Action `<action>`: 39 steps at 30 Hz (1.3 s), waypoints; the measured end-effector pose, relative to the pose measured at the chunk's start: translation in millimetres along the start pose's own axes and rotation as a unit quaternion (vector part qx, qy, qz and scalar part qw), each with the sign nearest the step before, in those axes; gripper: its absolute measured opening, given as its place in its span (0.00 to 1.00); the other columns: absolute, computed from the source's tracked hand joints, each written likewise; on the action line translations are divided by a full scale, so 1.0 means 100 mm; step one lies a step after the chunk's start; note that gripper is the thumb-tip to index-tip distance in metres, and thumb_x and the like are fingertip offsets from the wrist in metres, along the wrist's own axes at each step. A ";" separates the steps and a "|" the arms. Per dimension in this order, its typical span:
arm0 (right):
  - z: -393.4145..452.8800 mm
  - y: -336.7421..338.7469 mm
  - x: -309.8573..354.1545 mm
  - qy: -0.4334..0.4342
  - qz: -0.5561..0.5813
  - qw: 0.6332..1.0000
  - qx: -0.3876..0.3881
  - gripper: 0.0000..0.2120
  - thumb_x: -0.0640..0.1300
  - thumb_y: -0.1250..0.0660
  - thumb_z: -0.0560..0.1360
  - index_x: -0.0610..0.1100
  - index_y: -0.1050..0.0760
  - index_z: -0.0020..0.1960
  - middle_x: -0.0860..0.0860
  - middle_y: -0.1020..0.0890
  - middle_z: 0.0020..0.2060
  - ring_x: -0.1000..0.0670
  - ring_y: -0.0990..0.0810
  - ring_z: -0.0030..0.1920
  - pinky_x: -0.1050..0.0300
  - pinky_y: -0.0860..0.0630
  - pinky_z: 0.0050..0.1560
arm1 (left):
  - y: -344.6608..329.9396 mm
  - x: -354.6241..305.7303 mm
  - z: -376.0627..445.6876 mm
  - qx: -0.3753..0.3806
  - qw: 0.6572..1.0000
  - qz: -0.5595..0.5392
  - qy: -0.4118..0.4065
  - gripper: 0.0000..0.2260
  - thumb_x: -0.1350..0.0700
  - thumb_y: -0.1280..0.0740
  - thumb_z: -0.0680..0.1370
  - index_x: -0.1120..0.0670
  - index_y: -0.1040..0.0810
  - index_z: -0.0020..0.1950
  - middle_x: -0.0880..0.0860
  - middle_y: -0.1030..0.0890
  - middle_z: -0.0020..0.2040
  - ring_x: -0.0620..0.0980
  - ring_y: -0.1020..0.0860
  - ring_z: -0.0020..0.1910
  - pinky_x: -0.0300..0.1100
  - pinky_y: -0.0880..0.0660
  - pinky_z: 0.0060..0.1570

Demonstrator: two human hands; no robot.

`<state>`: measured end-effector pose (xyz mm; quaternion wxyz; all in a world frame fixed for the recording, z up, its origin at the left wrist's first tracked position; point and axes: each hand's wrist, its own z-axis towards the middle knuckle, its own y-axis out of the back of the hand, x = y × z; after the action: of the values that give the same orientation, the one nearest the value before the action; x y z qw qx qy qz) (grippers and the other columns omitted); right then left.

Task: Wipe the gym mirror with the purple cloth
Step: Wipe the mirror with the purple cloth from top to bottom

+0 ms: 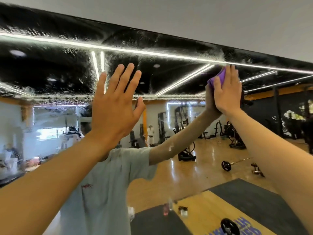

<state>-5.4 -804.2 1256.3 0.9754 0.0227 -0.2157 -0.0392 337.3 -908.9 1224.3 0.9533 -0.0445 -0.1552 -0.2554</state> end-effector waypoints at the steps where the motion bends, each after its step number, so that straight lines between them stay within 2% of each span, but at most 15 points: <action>1: -0.02 -0.02 0.05 -0.014 0.008 1.000 0.002 0.36 0.61 0.55 0.84 0.42 0.54 0.85 0.46 0.51 0.85 0.46 0.55 0.84 0.39 0.54 0.83 | 0.00 0.00 0.01 0.000 1.000 -0.004 0.000 0.30 0.42 0.49 0.86 0.52 0.44 0.86 0.53 0.45 0.86 0.53 0.48 0.85 0.59 0.52 0.83; 3: -0.17 -0.06 0.31 0.004 0.013 1.000 0.014 0.35 0.60 0.54 0.84 0.43 0.56 0.85 0.47 0.53 0.85 0.47 0.57 0.84 0.39 0.58 0.83 | 0.02 0.00 0.02 0.004 1.000 -0.017 0.000 0.29 0.43 0.48 0.85 0.52 0.43 0.86 0.53 0.44 0.86 0.53 0.47 0.85 0.59 0.52 0.83; 6: -0.64 -0.21 0.81 0.154 -0.003 0.987 0.050 0.35 0.60 0.53 0.85 0.44 0.57 0.85 0.48 0.56 0.85 0.49 0.59 0.84 0.45 0.64 0.82 | 0.05 0.00 0.00 0.007 1.000 -0.024 -0.002 0.30 0.43 0.49 0.85 0.53 0.43 0.86 0.54 0.44 0.86 0.54 0.47 0.85 0.60 0.52 0.83; 8: -1.00 -0.31 1.08 0.209 -0.004 0.976 0.057 0.35 0.60 0.50 0.85 0.45 0.56 0.85 0.48 0.56 0.85 0.49 0.60 0.84 0.47 0.65 0.82 | 0.06 0.01 0.01 0.011 1.000 -0.028 -0.005 0.30 0.42 0.49 0.85 0.53 0.44 0.86 0.54 0.44 0.86 0.54 0.48 0.85 0.59 0.53 0.83; 11: -1.47 -0.35 1.27 0.200 0.001 0.978 0.053 0.35 0.60 0.50 0.85 0.45 0.55 0.85 0.48 0.54 0.85 0.50 0.59 0.84 0.44 0.61 0.83 | 0.06 0.00 -0.01 0.023 0.999 -0.036 -0.007 0.30 0.42 0.50 0.86 0.52 0.46 0.86 0.54 0.46 0.86 0.54 0.49 0.85 0.59 0.54 0.83; 16: -2.39 -0.38 1.22 0.116 0.020 0.991 0.060 0.35 0.60 0.48 0.84 0.45 0.53 0.85 0.51 0.53 0.85 0.51 0.57 0.84 0.38 0.54 0.83 | 0.08 0.03 -0.02 0.038 0.998 -0.044 -0.002 0.30 0.42 0.52 0.86 0.53 0.47 0.86 0.55 0.48 0.86 0.54 0.51 0.86 0.59 0.56 0.83; 19: -2.78 -0.42 1.17 0.077 0.010 0.995 0.057 0.35 0.58 0.48 0.84 0.44 0.52 0.85 0.50 0.51 0.85 0.50 0.56 0.84 0.37 0.52 0.82 | 0.12 -0.14 -0.28 0.055 0.995 -0.078 -0.011 0.30 0.45 0.47 0.85 0.53 0.45 0.86 0.56 0.47 0.86 0.56 0.50 0.85 0.59 0.55 0.83; 21: -2.82 -0.43 1.17 0.075 0.012 0.995 0.061 0.35 0.57 0.48 0.84 0.44 0.52 0.85 0.50 0.51 0.85 0.50 0.56 0.84 0.37 0.52 0.82 | 0.13 -0.24 -0.64 0.052 0.994 -0.098 -0.018 0.30 0.48 0.43 0.84 0.54 0.43 0.86 0.56 0.45 0.86 0.55 0.47 0.85 0.58 0.53 0.83; 24: -2.73 -0.40 1.18 0.077 0.028 0.994 0.074 0.34 0.57 0.48 0.84 0.44 0.54 0.85 0.51 0.52 0.85 0.51 0.57 0.84 0.39 0.56 0.83 | 0.20 -0.15 -1.26 0.073 0.994 -0.085 0.013 0.32 0.47 0.46 0.86 0.56 0.52 0.87 0.56 0.51 0.87 0.54 0.52 0.86 0.56 0.56 0.83; 26: -2.56 -0.39 1.31 0.076 0.035 0.994 0.075 0.34 0.56 0.49 0.85 0.43 0.55 0.85 0.50 0.52 0.85 0.50 0.57 0.84 0.39 0.58 0.83 | 0.25 -0.05 -1.57 0.090 0.994 -0.061 -0.001 0.34 0.45 0.46 0.85 0.57 0.53 0.87 0.57 0.53 0.87 0.55 0.52 0.86 0.57 0.56 0.83; 28: -2.39 -0.43 1.58 0.103 0.028 0.992 0.068 0.34 0.56 0.50 0.85 0.42 0.54 0.85 0.47 0.52 0.85 0.49 0.57 0.84 0.39 0.58 0.83 | 0.29 -0.02 -1.69 0.090 0.995 -0.040 -0.032 0.35 0.43 0.45 0.85 0.59 0.51 0.86 0.58 0.51 0.86 0.55 0.50 0.85 0.58 0.54 0.83; 32: -2.29 -0.51 1.99 0.171 0.028 0.983 0.055 0.31 0.52 0.51 0.85 0.42 0.50 0.85 0.46 0.51 0.85 0.49 0.56 0.84 0.40 0.59 0.83 | 0.28 -0.03 -1.67 0.090 0.995 -0.023 -0.028 0.35 0.42 0.46 0.85 0.61 0.51 0.86 0.59 0.49 0.86 0.55 0.49 0.85 0.57 0.55 0.83; 36: -2.36 -0.48 1.69 0.201 0.042 0.977 0.062 0.29 0.51 0.52 0.86 0.42 0.48 0.85 0.47 0.49 0.85 0.49 0.54 0.84 0.39 0.57 0.83 | 0.28 -0.01 -1.72 0.077 0.995 -0.054 -0.028 0.35 0.43 0.43 0.85 0.57 0.50 0.86 0.58 0.51 0.86 0.55 0.50 0.86 0.56 0.53 0.83; 39: -2.51 -0.45 1.33 0.129 0.027 0.990 0.044 0.30 0.52 0.52 0.86 0.44 0.48 0.85 0.48 0.49 0.85 0.50 0.55 0.84 0.41 0.57 0.83 | 0.27 -0.01 -1.71 0.071 0.994 -0.071 -0.032 0.33 0.44 0.44 0.85 0.56 0.50 0.87 0.57 0.51 0.87 0.54 0.51 0.86 0.56 0.53 0.83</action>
<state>217.5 -853.4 1081.7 0.9939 0.0645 -0.0896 -0.0005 396.6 -912.6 1061.4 0.9281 0.0257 -0.2063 -0.3091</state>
